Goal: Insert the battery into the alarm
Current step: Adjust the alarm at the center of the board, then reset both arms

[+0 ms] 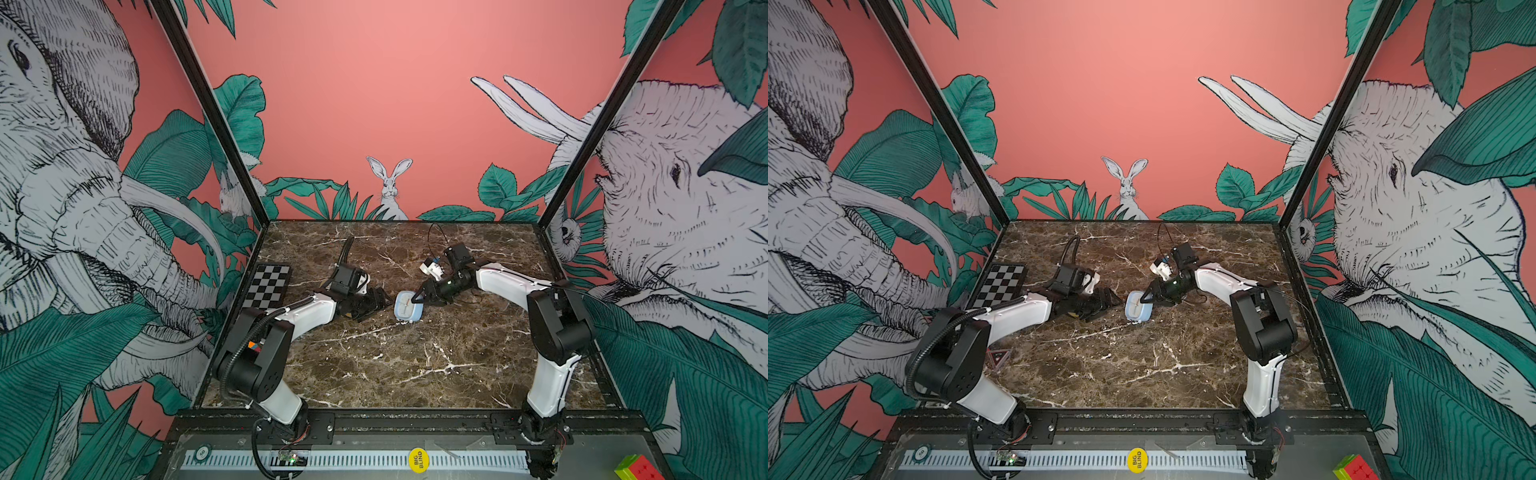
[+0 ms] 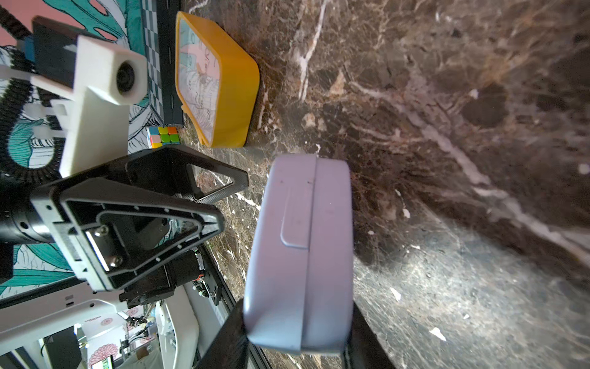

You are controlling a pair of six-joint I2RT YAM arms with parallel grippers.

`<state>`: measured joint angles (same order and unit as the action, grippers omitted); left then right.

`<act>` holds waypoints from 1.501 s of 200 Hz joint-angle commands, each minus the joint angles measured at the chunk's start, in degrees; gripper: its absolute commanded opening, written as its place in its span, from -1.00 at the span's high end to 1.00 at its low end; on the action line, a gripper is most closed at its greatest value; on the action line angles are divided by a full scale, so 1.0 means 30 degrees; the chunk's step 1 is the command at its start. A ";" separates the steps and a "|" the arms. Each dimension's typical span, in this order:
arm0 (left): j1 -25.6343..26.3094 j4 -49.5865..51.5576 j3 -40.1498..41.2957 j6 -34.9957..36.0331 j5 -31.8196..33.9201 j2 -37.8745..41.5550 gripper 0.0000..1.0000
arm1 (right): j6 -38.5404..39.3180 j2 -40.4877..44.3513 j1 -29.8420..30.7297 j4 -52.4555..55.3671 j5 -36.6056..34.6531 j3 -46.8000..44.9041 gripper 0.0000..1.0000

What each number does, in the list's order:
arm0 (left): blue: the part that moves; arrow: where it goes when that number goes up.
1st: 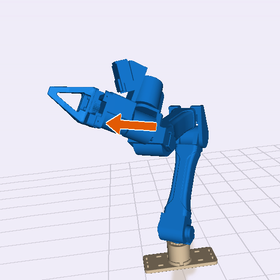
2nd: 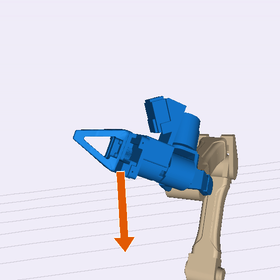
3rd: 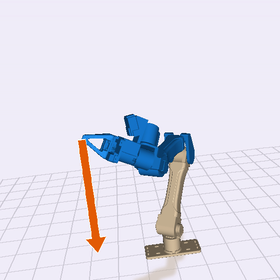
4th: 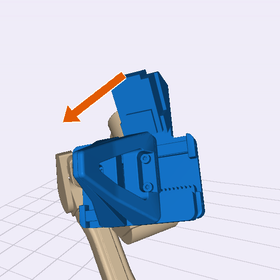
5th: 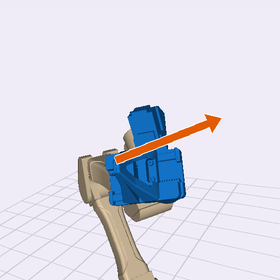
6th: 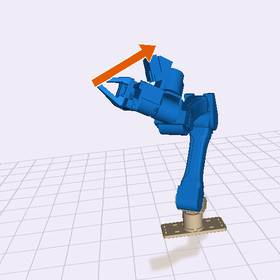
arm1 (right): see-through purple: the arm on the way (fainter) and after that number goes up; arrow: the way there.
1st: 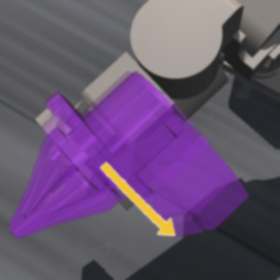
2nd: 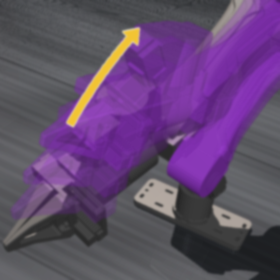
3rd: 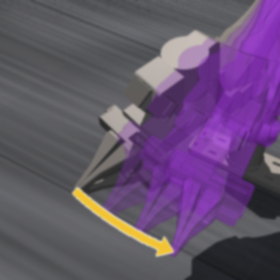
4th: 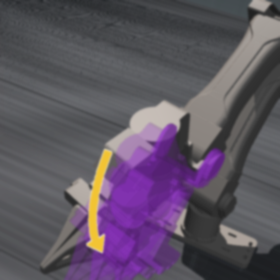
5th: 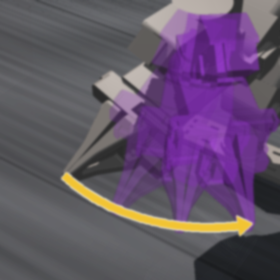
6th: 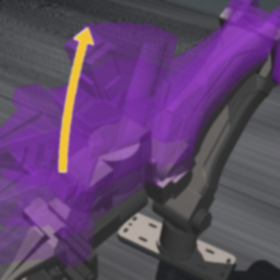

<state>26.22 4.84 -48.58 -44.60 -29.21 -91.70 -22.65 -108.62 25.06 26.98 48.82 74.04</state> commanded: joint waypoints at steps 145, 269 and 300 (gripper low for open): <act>0.0804 -0.2529 -0.1130 -0.0761 -0.1004 -0.2041 -0.52 | -0.2768 -0.3173 -0.0999 0.0800 -0.0715 0.2449 -0.32; -0.1183 0.6612 -0.0511 0.8312 1.3218 0.8952 -0.69 | 0.2447 0.8182 -0.5659 -0.2680 -1.4377 -0.5688 -0.91; -0.2338 0.4645 0.1420 1.1844 1.9018 0.9907 -0.98 | 0.4963 1.0857 -0.5743 -0.8246 -2.2036 -1.0542 -0.97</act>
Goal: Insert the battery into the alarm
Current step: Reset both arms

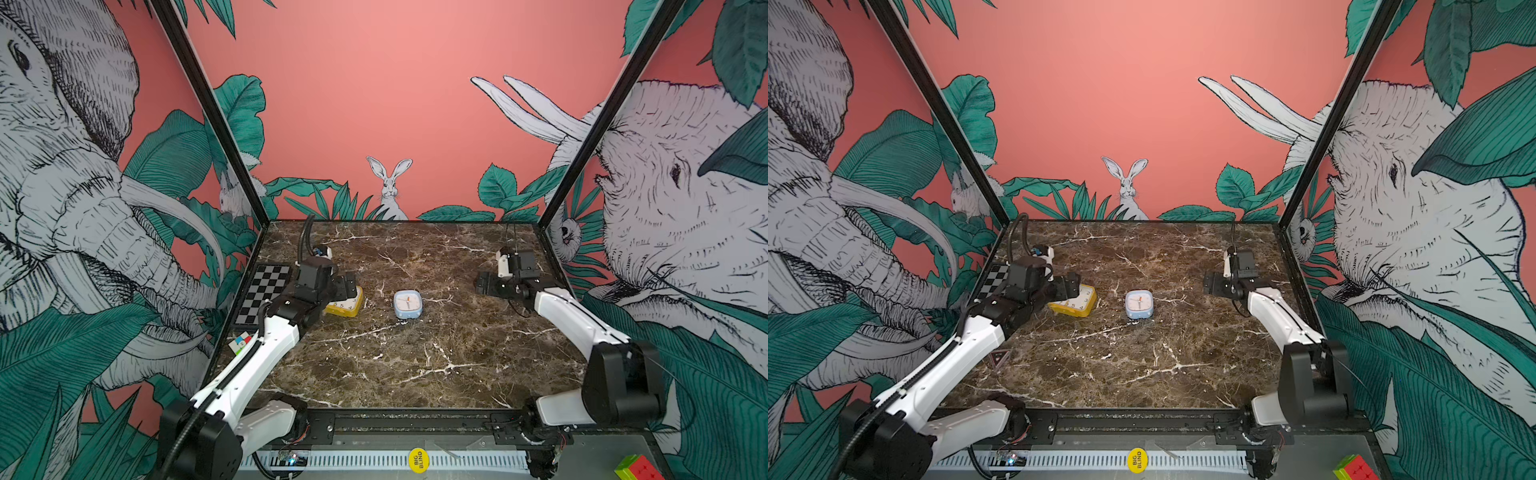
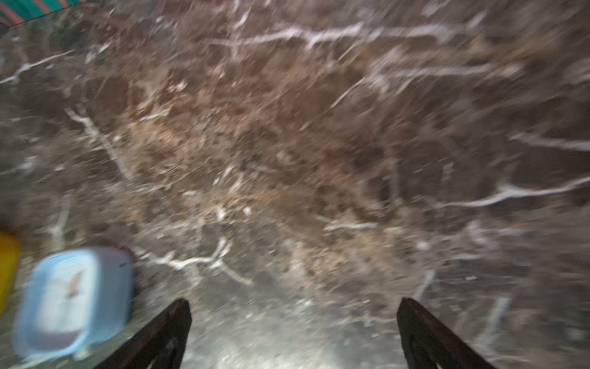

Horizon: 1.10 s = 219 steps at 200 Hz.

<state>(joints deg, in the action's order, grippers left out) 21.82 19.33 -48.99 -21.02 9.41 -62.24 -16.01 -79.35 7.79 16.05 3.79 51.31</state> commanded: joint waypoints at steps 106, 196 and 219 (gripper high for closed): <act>-0.5167 -2.4022 0.9428 0.9314 0.1338 -0.7800 -0.98 | 0.5815 -0.2763 -0.1217 -2.4057 -0.4994 -1.0701 -0.97; -0.5722 -2.3161 0.8583 0.8998 0.0427 -0.8781 -0.99 | 0.5860 -0.2761 -0.1601 -2.1972 -0.3795 -0.9682 -0.97; -0.5751 -2.3300 0.8486 0.9005 0.0320 -0.8963 -0.99 | 0.5862 -0.2704 -0.1601 -2.1881 -0.3785 -0.9636 -0.97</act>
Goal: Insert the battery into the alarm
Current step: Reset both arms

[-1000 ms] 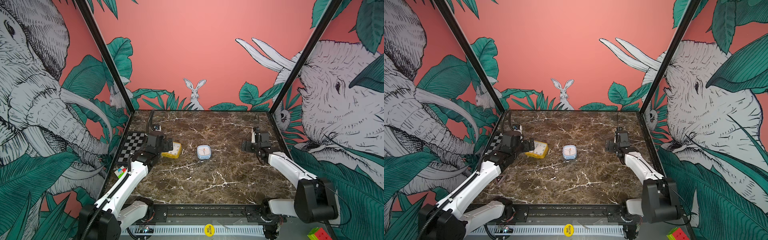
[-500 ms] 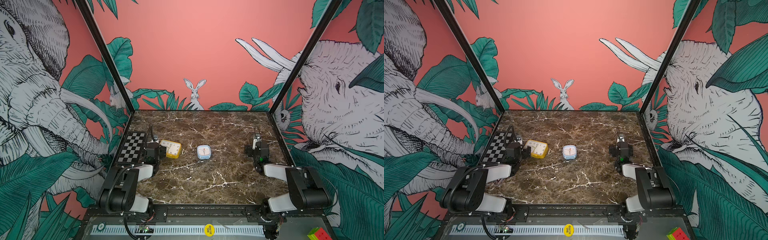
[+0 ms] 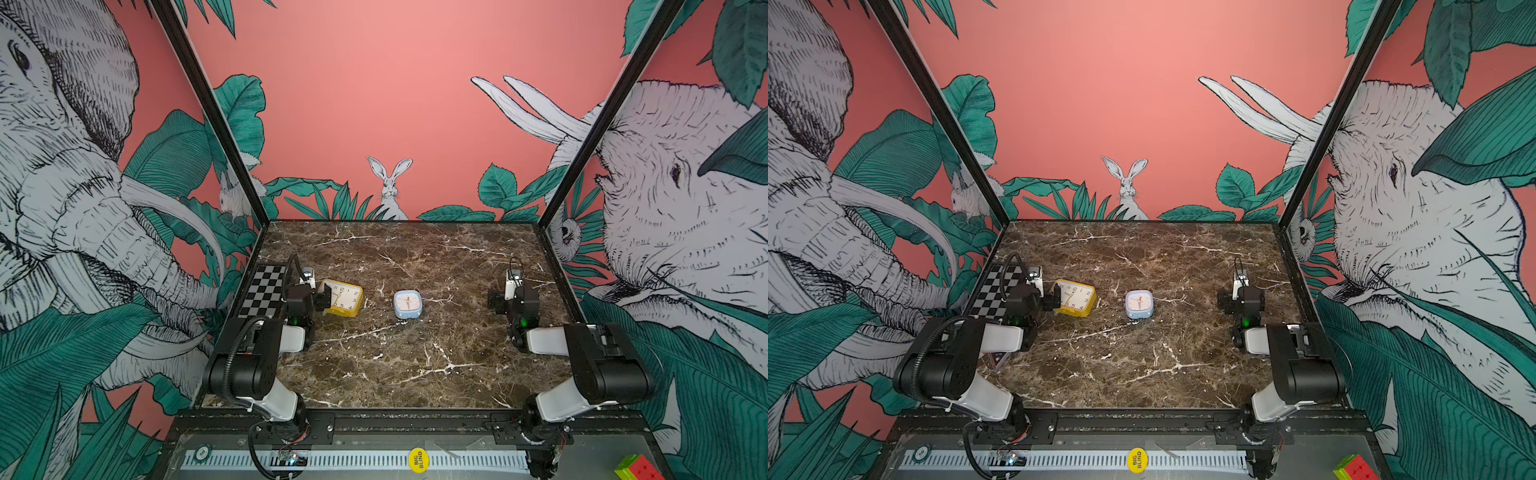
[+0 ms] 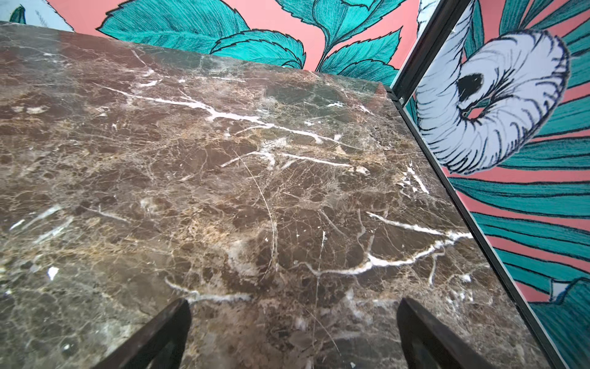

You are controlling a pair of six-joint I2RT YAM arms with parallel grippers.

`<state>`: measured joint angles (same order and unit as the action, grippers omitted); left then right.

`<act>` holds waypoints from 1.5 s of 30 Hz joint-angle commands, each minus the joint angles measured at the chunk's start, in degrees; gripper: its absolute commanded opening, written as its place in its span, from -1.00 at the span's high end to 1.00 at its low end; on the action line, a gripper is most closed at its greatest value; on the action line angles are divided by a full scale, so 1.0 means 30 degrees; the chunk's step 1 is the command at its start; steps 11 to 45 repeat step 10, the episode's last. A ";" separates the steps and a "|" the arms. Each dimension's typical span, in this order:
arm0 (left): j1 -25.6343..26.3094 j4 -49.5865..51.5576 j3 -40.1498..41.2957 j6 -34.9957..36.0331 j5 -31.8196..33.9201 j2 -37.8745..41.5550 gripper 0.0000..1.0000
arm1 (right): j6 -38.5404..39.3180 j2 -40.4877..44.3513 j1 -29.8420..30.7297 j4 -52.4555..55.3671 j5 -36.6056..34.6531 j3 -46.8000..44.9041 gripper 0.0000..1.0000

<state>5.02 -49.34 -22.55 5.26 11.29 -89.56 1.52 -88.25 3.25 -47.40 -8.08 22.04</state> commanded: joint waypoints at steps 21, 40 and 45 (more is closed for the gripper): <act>-0.0150 -0.0278 -0.0240 0.0240 -0.0335 0.0288 -0.99 | -0.0012 0.0194 -0.0144 -0.0431 0.0337 0.0276 -0.97; -0.0150 -0.0278 -0.0240 0.0240 -0.0335 0.0288 -0.99 | -0.0012 0.0194 -0.0144 -0.0431 0.0337 0.0276 -0.97; -0.0150 -0.0278 -0.0240 0.0240 -0.0335 0.0288 -0.99 | -0.0012 0.0194 -0.0144 -0.0431 0.0337 0.0276 -0.97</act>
